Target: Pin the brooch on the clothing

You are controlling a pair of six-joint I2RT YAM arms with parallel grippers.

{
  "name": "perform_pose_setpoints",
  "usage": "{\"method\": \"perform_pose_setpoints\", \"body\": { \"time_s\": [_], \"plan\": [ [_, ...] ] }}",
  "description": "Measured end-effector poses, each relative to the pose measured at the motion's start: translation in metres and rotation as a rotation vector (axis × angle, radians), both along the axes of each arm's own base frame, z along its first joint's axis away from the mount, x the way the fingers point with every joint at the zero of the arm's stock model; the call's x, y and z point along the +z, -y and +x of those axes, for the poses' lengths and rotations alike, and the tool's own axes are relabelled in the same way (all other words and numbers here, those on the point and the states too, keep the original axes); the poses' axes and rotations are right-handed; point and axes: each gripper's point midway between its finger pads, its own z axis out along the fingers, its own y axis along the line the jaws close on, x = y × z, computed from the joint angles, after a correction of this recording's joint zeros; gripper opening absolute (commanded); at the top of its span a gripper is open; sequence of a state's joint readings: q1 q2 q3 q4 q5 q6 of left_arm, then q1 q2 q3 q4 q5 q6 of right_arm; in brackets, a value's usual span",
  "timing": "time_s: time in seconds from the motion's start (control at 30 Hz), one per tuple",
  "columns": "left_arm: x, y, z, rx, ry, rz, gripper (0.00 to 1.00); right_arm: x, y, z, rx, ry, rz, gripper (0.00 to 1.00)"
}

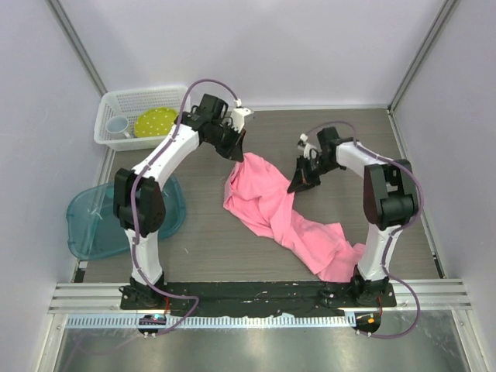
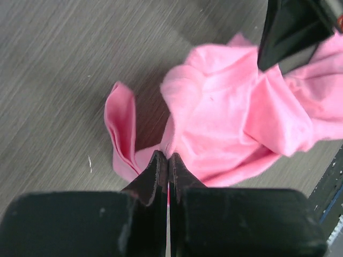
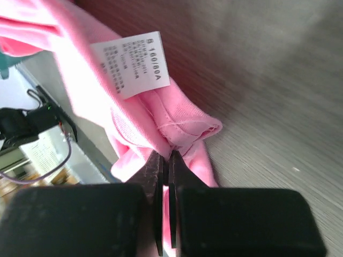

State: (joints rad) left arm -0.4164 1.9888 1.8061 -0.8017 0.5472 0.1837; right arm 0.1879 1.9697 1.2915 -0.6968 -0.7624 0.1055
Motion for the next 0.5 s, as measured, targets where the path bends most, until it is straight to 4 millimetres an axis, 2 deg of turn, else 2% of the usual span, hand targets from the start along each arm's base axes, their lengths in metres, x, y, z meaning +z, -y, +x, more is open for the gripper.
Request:
{"method": "perform_pose_setpoints", "body": {
  "time_s": [0.13, 0.2, 0.23, 0.3, 0.33, 0.37, 0.4, 0.43, 0.5],
  "plan": [
    [0.027, -0.003, 0.000, -0.027, 0.074, -0.023, 0.00, 0.055, 0.021, 0.039, -0.005, 0.243, -0.052, 0.01],
    [0.039, -0.008, 0.002, -0.042, 0.113, -0.031, 0.00, 0.096, 0.030, 0.055, 0.010, 0.413, -0.091, 0.01],
    [0.045, -0.012, 0.005, -0.049, 0.135, -0.033, 0.00, 0.117, 0.033, 0.059, 0.021, 0.496, -0.112, 0.01],
    [0.055, -0.020, 0.006, -0.057, 0.169, -0.035, 0.00, 0.150, 0.027, 0.054, 0.072, 0.637, -0.146, 0.02],
    [0.061, -0.027, 0.005, -0.073, 0.192, -0.032, 0.00, 0.165, 0.017, 0.041, 0.124, 0.721, -0.174, 0.11],
    [0.064, -0.031, 0.001, -0.089, 0.215, -0.031, 0.00, 0.174, 0.003, 0.023, 0.194, 0.781, -0.182, 0.24],
    [0.066, -0.037, -0.004, -0.101, 0.233, -0.027, 0.00, 0.178, -0.012, 0.003, 0.262, 0.820, -0.179, 0.52],
    [0.065, -0.045, -0.015, -0.123, 0.247, -0.015, 0.00, 0.178, -0.031, -0.022, 0.356, 0.872, -0.176, 0.61],
    [0.057, -0.059, -0.044, -0.185, 0.271, 0.011, 0.00, 0.163, -0.055, -0.080, 0.560, 0.903, -0.160, 0.78]
  ]
}}
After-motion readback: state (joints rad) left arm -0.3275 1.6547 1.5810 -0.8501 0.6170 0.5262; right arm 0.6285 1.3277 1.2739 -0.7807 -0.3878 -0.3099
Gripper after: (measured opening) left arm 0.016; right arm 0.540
